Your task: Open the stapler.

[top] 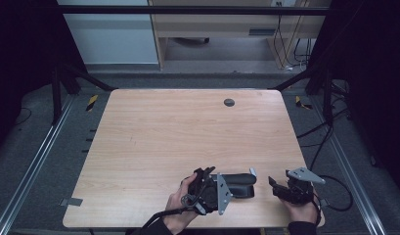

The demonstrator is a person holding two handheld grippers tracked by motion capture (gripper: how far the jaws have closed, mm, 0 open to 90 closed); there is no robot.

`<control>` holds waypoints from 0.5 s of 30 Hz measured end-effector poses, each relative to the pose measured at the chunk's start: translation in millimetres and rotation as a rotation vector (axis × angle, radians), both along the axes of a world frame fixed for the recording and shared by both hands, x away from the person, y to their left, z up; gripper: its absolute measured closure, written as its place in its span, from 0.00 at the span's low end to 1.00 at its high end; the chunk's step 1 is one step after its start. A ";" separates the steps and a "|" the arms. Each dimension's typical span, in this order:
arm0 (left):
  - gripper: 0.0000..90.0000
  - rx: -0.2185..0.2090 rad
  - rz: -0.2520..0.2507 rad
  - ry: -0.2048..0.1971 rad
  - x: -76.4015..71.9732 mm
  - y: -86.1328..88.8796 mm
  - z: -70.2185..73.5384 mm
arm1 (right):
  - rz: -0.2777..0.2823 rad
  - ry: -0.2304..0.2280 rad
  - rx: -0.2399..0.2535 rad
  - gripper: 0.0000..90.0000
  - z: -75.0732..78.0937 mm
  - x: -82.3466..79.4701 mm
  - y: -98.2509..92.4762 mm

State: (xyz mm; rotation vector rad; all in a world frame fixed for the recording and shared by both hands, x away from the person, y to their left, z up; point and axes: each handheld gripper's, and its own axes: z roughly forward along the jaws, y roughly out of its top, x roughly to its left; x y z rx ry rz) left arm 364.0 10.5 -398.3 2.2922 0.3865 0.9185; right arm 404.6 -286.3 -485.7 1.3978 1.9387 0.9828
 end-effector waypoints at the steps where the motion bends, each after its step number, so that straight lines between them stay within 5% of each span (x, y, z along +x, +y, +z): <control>1: 0.35 0.006 -0.003 0.000 -0.4 -2.2 -0.6 | 0.000 0.001 0.000 0.33 0.0 0.0 0.0; 15: 0.35 0.066 -0.016 -0.015 -2.5 -18.0 -10.3 | 0.017 0.004 0.000 0.41 0.3 -0.2 0.2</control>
